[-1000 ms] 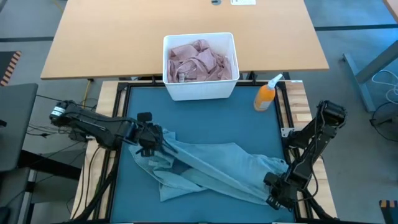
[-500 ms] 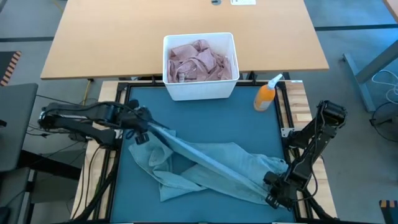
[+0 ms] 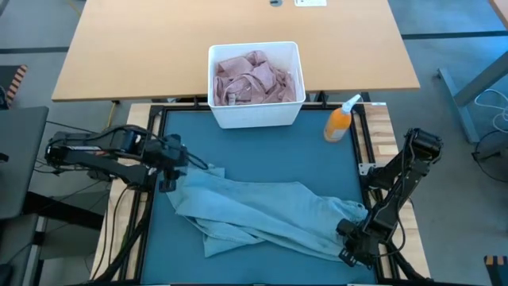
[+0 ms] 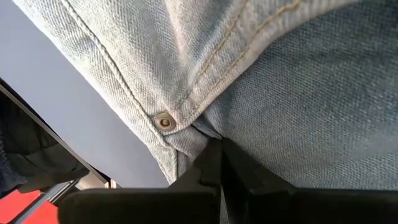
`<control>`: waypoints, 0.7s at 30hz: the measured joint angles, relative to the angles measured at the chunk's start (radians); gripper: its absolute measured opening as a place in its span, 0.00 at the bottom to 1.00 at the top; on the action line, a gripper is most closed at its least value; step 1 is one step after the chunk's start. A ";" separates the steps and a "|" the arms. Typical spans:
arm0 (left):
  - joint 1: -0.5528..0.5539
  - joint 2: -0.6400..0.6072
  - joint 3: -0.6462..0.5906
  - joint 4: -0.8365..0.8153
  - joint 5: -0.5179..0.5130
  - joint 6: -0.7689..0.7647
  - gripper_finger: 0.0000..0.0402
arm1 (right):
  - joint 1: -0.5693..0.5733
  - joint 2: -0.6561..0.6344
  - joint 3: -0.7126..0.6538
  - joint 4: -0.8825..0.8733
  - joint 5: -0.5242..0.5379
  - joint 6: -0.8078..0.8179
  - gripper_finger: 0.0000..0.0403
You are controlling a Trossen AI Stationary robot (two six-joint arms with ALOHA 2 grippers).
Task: Fold Laundry from Bin
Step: Fold the blue pants
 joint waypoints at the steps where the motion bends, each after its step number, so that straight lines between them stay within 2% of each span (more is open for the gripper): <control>1: 0.002 0.002 -0.011 0.012 -0.048 -0.033 0.35 | 0.000 0.000 0.000 0.000 0.000 0.000 0.07; 4: 0.040 0.018 -0.081 0.058 -0.108 -0.091 0.35 | 0.000 0.000 0.000 -0.001 0.000 -0.002 0.07; 7: 0.105 0.043 -0.192 0.105 -0.068 -0.119 0.35 | 0.000 0.000 -0.001 -0.002 0.000 -0.004 0.07; 12: 0.231 0.081 -0.356 0.281 -0.051 -0.043 0.35 | 0.000 0.000 -0.001 -0.001 0.000 -0.006 0.07; 16: 0.336 0.108 -0.416 0.509 0.019 0.013 0.35 | 0.000 0.000 -0.001 -0.002 0.000 -0.007 0.07; 18: 0.384 0.139 -0.426 0.601 0.098 0.015 0.35 | 0.000 0.000 -0.002 -0.002 0.000 -0.007 0.07; 21: 0.421 0.218 -0.427 0.643 0.198 0.033 0.35 | 0.000 0.000 -0.002 -0.002 0.009 -0.008 0.07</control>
